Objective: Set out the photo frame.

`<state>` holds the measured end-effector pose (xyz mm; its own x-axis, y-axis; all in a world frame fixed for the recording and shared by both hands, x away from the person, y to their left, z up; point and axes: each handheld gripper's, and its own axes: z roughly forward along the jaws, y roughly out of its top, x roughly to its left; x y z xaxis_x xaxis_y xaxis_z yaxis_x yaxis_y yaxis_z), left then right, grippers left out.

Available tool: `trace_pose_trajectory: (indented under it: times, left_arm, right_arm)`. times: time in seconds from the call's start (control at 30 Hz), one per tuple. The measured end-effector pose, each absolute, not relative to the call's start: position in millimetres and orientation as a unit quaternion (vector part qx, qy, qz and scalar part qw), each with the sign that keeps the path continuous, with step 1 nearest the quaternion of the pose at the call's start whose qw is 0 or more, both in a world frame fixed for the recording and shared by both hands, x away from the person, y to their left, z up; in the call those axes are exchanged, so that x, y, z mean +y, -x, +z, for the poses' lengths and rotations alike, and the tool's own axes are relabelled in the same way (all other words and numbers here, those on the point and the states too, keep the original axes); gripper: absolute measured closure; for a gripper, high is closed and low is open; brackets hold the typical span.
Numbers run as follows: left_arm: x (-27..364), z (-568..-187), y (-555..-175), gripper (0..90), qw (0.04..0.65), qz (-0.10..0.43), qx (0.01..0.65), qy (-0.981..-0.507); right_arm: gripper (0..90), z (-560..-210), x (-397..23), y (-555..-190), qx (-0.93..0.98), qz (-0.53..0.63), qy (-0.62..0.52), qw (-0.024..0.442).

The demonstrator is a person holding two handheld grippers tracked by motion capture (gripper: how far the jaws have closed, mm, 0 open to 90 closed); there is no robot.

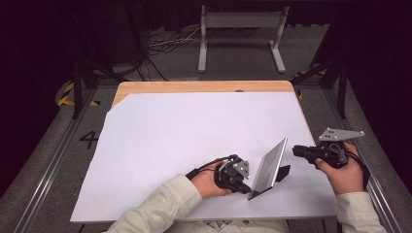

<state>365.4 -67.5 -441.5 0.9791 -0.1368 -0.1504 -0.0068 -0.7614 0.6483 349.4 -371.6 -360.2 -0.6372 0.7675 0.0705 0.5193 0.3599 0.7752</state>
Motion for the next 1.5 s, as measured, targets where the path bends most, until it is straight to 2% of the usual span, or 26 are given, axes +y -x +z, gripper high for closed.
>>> trace_pose_trajectory:
  times: [0.8, 1.17, 1.5]
  left_arm:
    - [-114.0, -445.6, -351.5, 90.0, 0.363, -0.116, -0.05, -0.923]
    - [-137.2, -444.7, -351.5, 90.0, 0.37, -0.102, -0.054, -0.922]
    - [-116.5, -440.9, -359.1, 86.8, 0.364, -0.091, -0.032, -0.926]
  right_arm:
    - [81.0, -353.4, -379.7, -345.4, 0.801, 0.412, -0.403, 0.161]
    - [80.8, -351.5, -383.3, -344.3, 0.796, 0.413, -0.411, 0.163]
    - [79.3, -348.7, -382.0, -343.5, 0.796, 0.415, -0.41, 0.16]
